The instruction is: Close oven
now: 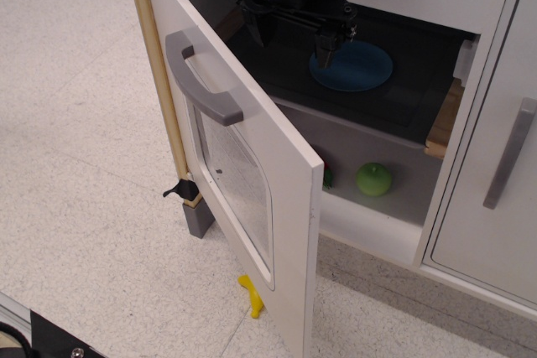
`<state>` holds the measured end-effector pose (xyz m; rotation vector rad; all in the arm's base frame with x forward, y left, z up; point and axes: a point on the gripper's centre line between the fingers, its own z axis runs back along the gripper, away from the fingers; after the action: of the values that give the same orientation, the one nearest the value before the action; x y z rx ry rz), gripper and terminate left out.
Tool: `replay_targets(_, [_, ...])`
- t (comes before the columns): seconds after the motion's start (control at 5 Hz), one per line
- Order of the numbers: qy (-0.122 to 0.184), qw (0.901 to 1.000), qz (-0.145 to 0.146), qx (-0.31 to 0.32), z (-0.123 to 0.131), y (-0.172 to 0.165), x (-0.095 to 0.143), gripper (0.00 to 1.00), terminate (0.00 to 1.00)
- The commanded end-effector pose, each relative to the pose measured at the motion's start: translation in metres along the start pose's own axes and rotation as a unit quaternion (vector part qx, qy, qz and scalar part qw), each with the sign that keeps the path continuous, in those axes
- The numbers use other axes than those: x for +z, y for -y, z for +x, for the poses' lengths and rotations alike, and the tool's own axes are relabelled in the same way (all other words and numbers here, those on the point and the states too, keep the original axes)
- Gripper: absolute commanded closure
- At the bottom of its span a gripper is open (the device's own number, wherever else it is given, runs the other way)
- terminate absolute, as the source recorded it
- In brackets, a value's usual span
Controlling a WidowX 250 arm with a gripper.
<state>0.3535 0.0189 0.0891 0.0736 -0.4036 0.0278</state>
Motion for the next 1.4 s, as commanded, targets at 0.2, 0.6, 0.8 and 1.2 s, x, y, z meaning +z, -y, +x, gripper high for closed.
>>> replay_targets(0.2, [0.012,0.9996,-0.018,0.019,0.0,0.011,0.022,0.0,0.0])
replay_targets(0.6, [0.005,0.9974,-0.05,0.053,-0.008,0.027,0.078,0.0,0.0])
replay_targets(0.8, [-0.026,0.988,0.018,0.151,-0.02,0.023,0.089,0.0,0.0])
replay_targets(1.2, [-0.065,0.9584,0.09,0.263,-0.046,0.012,0.076,0.0,0.0])
